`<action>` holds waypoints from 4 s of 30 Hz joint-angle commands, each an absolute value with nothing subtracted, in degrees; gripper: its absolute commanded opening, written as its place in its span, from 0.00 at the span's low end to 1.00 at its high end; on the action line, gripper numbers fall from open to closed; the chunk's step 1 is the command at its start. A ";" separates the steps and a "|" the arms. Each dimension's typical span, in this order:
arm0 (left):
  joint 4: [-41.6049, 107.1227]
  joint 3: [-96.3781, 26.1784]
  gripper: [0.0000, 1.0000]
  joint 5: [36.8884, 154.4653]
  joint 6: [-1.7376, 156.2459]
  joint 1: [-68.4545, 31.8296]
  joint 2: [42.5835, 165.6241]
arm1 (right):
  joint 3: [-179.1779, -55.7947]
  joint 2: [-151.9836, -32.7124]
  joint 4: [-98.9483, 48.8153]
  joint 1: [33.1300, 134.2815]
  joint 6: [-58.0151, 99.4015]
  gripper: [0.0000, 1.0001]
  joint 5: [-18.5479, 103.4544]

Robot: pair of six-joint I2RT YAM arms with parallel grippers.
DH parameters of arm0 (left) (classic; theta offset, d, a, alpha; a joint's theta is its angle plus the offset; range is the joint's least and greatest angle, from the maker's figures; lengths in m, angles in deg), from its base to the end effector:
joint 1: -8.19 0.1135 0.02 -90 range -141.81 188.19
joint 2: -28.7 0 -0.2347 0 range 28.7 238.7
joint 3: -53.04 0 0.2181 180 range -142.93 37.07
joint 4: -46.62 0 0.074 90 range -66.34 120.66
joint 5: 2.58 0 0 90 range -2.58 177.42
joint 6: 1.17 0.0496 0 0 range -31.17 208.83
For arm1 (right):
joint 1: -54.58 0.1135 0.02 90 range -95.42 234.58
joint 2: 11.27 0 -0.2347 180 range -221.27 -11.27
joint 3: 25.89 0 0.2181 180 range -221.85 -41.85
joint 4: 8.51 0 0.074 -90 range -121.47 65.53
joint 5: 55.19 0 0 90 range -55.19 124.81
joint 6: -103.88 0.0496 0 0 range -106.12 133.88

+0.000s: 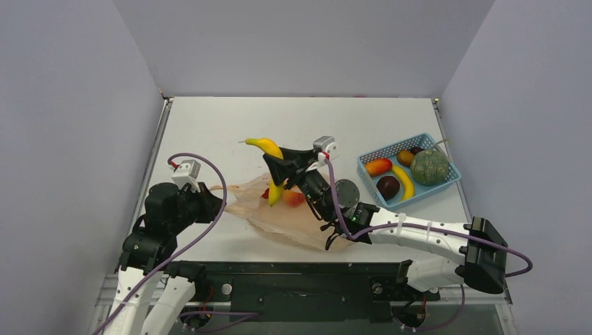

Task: Take the fake fruits out of the plastic bag
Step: Take out the fake fruit from the plastic bag, then place the fake fruit in the bin, then adjust the plastic bag at the center of the board.

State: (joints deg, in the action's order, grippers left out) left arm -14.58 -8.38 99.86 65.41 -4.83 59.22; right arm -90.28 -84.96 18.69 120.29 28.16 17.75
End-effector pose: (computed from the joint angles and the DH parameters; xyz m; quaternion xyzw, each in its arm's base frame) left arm 0.1054 -0.0353 0.2829 -0.0244 0.8636 -0.2440 0.4406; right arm 0.1304 0.2537 0.3408 -0.1445 0.5764 0.4470 0.6686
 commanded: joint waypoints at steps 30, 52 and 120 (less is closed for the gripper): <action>-12.12 -8.77 0.00 101.48 66.26 -4.49 58.54 | -76.24 -67.05 -28.76 68.05 52.65 0.00 -4.48; -11.82 -8.63 0.00 102.03 66.42 -4.83 55.90 | -86.00 -85.47 -33.56 65.57 41.47 0.21 -7.47; -12.48 -8.85 0.00 101.13 66.12 -6.32 60.03 | -91.25 -114.78 8.21 127.74 35.63 0.31 10.09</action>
State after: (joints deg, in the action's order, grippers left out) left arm -14.58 -8.27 101.35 65.57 -5.72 60.31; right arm -88.55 -114.16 0.52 133.08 32.51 9.64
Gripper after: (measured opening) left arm 0.004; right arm 0.318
